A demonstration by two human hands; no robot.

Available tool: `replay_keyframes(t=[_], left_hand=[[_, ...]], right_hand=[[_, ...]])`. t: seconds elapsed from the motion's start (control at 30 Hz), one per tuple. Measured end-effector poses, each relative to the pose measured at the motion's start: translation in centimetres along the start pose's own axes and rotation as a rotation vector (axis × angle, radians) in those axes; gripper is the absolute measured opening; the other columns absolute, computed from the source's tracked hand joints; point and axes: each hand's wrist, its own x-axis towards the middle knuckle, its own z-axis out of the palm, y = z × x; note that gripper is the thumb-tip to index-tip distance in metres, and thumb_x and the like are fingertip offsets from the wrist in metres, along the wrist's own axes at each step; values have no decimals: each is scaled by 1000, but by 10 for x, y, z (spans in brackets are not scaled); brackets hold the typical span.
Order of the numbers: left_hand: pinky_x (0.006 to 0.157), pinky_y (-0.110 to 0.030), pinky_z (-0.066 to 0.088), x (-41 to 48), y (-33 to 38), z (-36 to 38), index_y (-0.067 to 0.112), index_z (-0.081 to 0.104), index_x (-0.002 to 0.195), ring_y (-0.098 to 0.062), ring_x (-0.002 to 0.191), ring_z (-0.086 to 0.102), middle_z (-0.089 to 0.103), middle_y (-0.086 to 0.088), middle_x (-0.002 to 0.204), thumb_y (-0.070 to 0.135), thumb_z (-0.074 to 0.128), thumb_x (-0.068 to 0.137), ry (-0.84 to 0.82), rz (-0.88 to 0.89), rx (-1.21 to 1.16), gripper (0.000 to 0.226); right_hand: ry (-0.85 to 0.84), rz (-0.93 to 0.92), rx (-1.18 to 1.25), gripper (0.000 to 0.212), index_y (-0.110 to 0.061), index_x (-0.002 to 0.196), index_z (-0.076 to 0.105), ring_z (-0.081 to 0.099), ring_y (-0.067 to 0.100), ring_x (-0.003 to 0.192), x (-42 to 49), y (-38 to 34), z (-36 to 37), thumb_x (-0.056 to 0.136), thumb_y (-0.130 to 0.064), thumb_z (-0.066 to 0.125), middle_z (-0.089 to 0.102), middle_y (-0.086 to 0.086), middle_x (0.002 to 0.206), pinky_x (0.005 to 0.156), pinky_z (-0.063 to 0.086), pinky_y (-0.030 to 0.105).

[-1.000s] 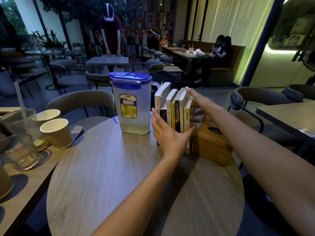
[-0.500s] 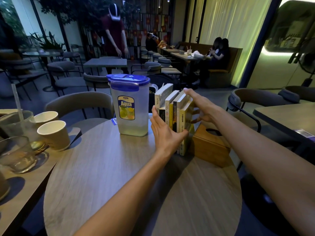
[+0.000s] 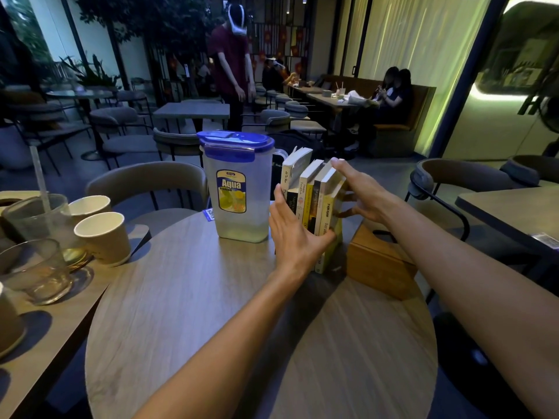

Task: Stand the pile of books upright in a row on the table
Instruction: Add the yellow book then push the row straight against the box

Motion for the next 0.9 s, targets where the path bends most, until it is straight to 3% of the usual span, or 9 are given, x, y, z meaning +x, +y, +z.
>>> replay_keyframes(t=[0.1,0.2,0.3,0.37,0.47,0.6,0.73,0.83,0.9], left_hand=[[115,-55,33,-1,-2,0,23,-6,155,-30,141,28,29,-12,149,48,83,62,11,6,-4,132],[118,-44,29,-2,-5,0,16,-4,156,-22,140,28,29,-9,148,49,85,63,11,10,-15,133],[117,-37,25,-2,-5,1,15,-4,156,-20,139,26,29,-8,148,49,87,63,11,3,-15,135],[117,-39,25,-2,-4,2,16,-5,156,-21,139,27,29,-9,148,49,87,62,19,-1,-12,136],[118,-42,26,-3,-2,3,15,-5,156,-23,139,27,28,-10,149,49,86,62,21,-5,-11,135],[118,-44,27,-3,-3,3,15,-5,156,-24,139,27,28,-11,149,49,86,61,22,-17,-4,136],[118,-47,27,-3,-2,4,17,-6,156,-25,140,27,28,-11,149,48,86,61,20,-27,-4,136],[118,-50,28,-4,-4,4,18,-7,156,-27,141,27,27,-12,150,48,85,61,18,-28,-4,136],[117,-50,28,-4,-4,4,18,-7,156,-26,140,27,27,-12,150,49,85,62,16,-30,-4,136]], right_hand=[[40,-2,-70,65,-19,134,56,61,26,112,-6,-1,-2,94,-69,44,66,9,120,92,55,51],[131,-6,-228,67,-15,138,51,61,21,101,-10,1,-9,99,-66,35,62,9,122,76,56,37],[219,-17,-523,72,-10,135,54,57,19,89,-15,4,-18,99,-67,30,60,12,120,78,56,40],[248,-10,-625,79,-6,138,53,60,28,102,-20,3,-21,98,-69,26,59,16,126,81,56,44],[269,38,-735,87,-2,146,45,54,39,125,-28,-1,-20,98,-71,20,52,23,142,99,50,53],[291,77,-681,90,-4,154,33,51,41,130,-32,-8,-16,97,-73,22,44,23,151,103,47,54],[255,153,-481,85,-11,158,23,55,46,126,-33,-6,-11,98,-70,27,32,22,159,74,58,45],[319,124,-644,80,-3,152,34,56,42,125,-32,-3,-7,101,-64,24,46,22,148,93,56,51],[339,141,-696,61,4,135,49,68,38,101,-33,-1,-10,107,-46,30,60,21,120,83,61,48]])
